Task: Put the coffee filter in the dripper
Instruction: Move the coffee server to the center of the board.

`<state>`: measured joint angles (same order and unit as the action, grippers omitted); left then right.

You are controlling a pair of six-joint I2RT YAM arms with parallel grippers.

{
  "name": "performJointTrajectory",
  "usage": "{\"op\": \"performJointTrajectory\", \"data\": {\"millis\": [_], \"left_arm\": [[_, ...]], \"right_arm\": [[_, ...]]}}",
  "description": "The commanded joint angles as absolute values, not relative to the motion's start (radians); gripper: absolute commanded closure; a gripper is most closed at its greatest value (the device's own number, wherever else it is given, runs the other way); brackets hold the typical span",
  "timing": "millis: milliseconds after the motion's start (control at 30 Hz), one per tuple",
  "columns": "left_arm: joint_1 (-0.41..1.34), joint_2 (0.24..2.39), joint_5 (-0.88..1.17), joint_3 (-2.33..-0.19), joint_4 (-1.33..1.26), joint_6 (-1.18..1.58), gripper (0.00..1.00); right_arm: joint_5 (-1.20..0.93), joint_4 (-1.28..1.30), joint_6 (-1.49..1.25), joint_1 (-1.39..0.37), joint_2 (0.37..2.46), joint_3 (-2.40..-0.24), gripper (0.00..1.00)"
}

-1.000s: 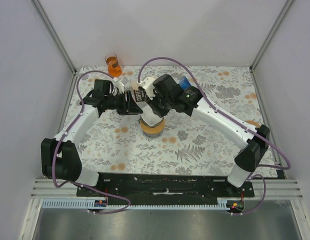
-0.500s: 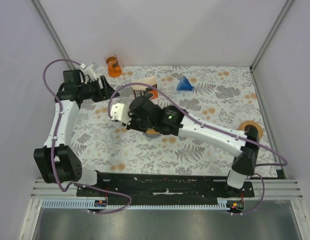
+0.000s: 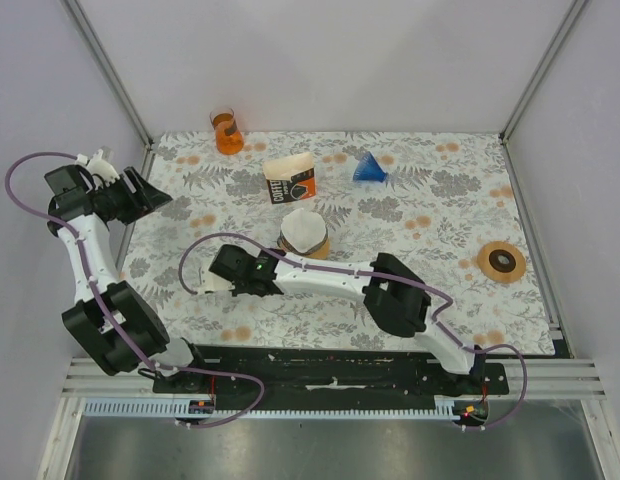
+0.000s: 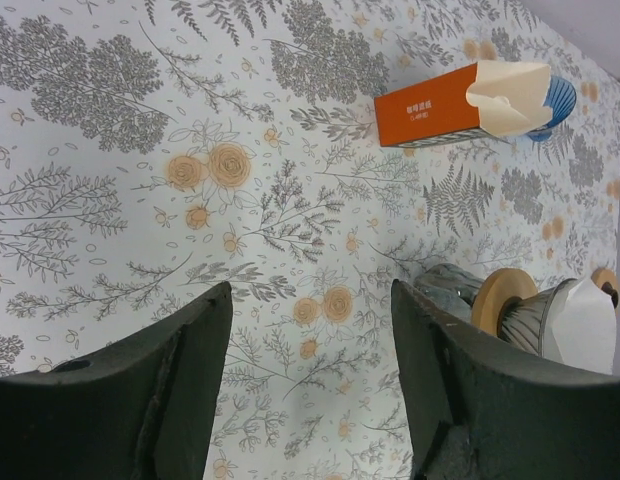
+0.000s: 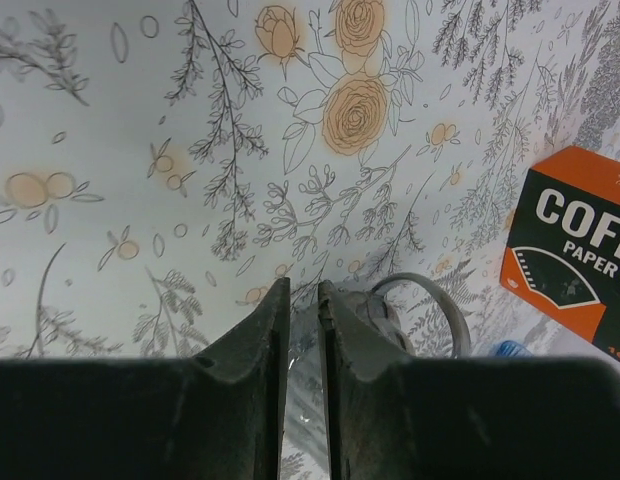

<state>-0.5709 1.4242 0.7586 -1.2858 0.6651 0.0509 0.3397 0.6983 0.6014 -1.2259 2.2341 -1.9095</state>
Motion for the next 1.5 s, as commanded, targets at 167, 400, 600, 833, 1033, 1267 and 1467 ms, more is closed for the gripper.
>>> {"op": "performJointTrajectory", "data": {"millis": [167, 400, 600, 833, 1033, 1267, 1467], "left_arm": [[-0.572, 1.396, 0.842, -1.255, 0.681, -0.026, 0.29], [-0.575, 1.390, 0.856, -1.247, 0.681, -0.023, 0.29], [-0.575, 1.382, 0.865, -1.256, 0.681, -0.014, 0.30], [-0.574, 1.379, 0.876, -1.259, 0.681, -0.011, 0.30], [-0.575, 1.378, 0.885, -1.259, 0.681, -0.009, 0.30], [-0.569, 1.333, 0.780, -1.215, 0.602, -0.012, 0.29], [-0.480, 1.350, 0.668, -1.244, 0.569, -0.031, 0.29]], "right_arm": [[0.525, 0.666, 0.680, -1.201, 2.396, -2.043, 0.77], [0.592, 0.660, 0.727, -1.170, 2.456, -2.040, 0.72], [0.609, 0.673, 0.687, -1.147, 2.425, -1.961, 0.64], [0.646, 0.678, 0.640, -1.097, 2.358, -1.829, 0.62], [0.672, 0.638, 0.612, -1.034, 2.281, -1.677, 0.61], [0.712, 0.529, 0.595, -0.911, 2.183, -1.445, 0.59], [0.722, 0.466, 0.589, -0.812, 2.125, -1.330, 0.59]]}}
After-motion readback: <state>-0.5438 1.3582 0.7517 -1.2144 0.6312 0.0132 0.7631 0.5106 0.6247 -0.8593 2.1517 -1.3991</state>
